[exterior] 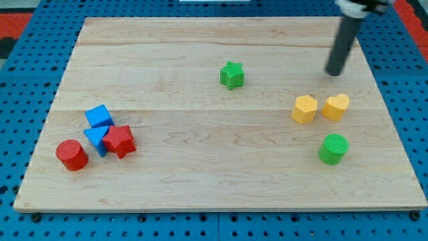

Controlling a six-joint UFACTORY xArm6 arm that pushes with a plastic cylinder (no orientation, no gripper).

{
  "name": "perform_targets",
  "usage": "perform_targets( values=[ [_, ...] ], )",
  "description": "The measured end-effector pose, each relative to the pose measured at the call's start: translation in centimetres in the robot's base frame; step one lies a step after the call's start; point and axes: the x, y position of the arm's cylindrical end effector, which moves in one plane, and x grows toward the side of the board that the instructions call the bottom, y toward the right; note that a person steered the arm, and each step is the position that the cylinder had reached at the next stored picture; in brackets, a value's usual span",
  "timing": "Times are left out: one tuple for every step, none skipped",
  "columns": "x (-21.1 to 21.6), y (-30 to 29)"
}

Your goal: Place the hexagon parallel to the green star

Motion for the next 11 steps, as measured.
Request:
perform_targets(
  values=[
    [4.1, 8.6],
    [8.9, 7.0],
    [14.1, 2.3],
    [12.7, -2.7],
    [11.8, -3.9],
    [11.8, -7.6],
    [11.8, -10.5],
    [9.4, -13.3],
    [6.7, -17.0],
    [6.2, -17.7],
    [2.6, -13.9]
  ],
)
